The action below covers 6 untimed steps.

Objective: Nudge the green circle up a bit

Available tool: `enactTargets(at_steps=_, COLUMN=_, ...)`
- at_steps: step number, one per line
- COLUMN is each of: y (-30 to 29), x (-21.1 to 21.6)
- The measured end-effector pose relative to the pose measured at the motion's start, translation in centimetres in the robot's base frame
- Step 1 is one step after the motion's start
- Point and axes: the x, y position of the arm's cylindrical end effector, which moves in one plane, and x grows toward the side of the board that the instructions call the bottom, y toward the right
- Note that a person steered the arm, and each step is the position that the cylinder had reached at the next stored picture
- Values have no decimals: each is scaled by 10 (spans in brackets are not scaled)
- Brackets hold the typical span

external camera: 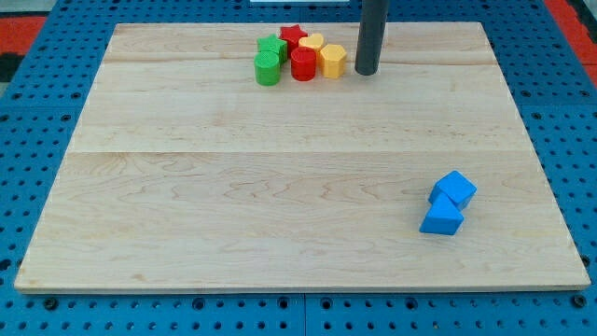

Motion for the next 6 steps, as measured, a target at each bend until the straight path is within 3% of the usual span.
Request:
enactTargets(at_steps=1, y=-11, x=10)
enactTargets(at_steps=2, y=-62, x=32)
enactTargets(at_steps=6, y=-191, x=18)
